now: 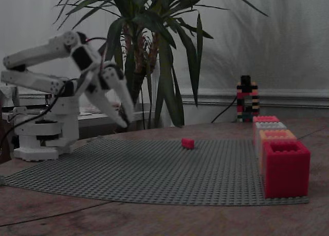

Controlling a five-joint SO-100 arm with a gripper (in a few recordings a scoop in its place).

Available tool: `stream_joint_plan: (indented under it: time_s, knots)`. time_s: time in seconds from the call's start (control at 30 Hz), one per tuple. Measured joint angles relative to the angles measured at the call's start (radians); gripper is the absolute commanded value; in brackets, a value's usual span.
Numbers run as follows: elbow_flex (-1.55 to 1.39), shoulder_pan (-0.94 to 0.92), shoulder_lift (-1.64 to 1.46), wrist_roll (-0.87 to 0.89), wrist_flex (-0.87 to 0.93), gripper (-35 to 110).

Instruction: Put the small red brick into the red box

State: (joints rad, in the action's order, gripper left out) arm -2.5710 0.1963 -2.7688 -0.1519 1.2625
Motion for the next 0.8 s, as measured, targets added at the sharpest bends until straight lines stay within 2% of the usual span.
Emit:
stream_joint_plan:
  time_s: [0.2,0.57,0.8]
  knots:
    - [0.249,0.163,0.330,-0.078,0.009,18]
    - [0.680,0.259,1.023,-0.138,-0.025,22]
    - [0.884,0.318,1.293,-0.138,-0.017,24]
